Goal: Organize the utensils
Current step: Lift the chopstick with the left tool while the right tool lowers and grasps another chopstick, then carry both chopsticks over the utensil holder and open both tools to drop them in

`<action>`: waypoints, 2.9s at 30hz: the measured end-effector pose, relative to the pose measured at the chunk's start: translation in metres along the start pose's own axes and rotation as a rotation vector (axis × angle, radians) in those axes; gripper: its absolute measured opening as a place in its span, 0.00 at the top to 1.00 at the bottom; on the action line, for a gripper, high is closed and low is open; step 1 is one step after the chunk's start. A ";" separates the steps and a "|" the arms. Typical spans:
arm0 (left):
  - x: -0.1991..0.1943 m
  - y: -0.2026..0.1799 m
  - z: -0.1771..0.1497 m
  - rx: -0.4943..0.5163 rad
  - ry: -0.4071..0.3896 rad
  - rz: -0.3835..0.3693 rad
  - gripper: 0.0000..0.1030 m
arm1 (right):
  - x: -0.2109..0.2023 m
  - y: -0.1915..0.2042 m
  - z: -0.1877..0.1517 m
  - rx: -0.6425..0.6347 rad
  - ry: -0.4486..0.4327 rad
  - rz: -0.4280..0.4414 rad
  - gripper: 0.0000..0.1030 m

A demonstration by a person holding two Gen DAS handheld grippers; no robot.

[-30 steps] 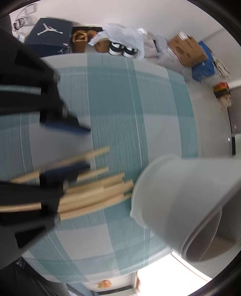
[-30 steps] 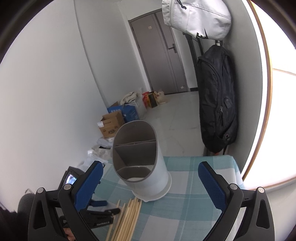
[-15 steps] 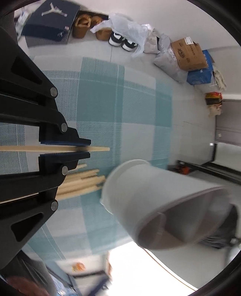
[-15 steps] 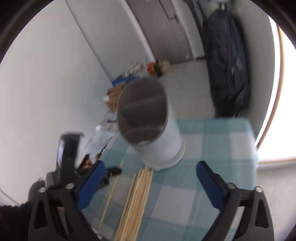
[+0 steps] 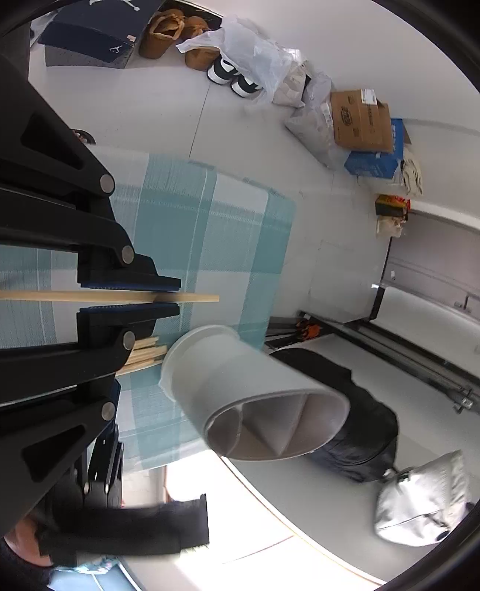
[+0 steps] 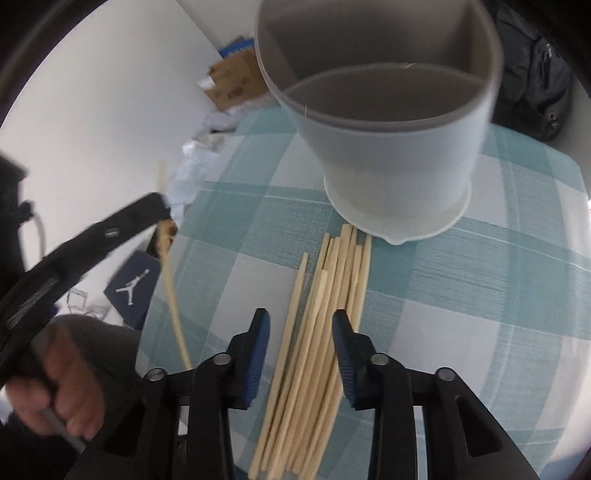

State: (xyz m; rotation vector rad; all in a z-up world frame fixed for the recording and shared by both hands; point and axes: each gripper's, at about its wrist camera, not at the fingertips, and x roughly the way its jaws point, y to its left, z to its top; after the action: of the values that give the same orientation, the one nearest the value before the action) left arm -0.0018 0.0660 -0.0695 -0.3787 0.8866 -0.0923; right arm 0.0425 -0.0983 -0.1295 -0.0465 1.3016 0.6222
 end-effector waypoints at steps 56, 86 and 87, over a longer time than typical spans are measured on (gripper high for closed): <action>-0.012 0.024 0.000 -0.115 0.023 -0.060 0.98 | 0.029 0.006 0.028 0.074 0.109 0.039 0.72; -0.027 0.022 -0.004 -0.097 -0.020 -0.009 0.98 | -0.039 -0.010 -0.022 0.111 -0.297 0.099 0.95; -0.028 0.020 -0.005 -0.090 -0.024 -0.010 0.98 | -0.043 -0.010 -0.023 0.109 -0.320 0.103 0.95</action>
State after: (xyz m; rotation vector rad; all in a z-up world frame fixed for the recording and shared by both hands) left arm -0.0247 0.0898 -0.0587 -0.4672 0.8667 -0.0569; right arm 0.0213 -0.1322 -0.0999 0.2036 1.0290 0.6170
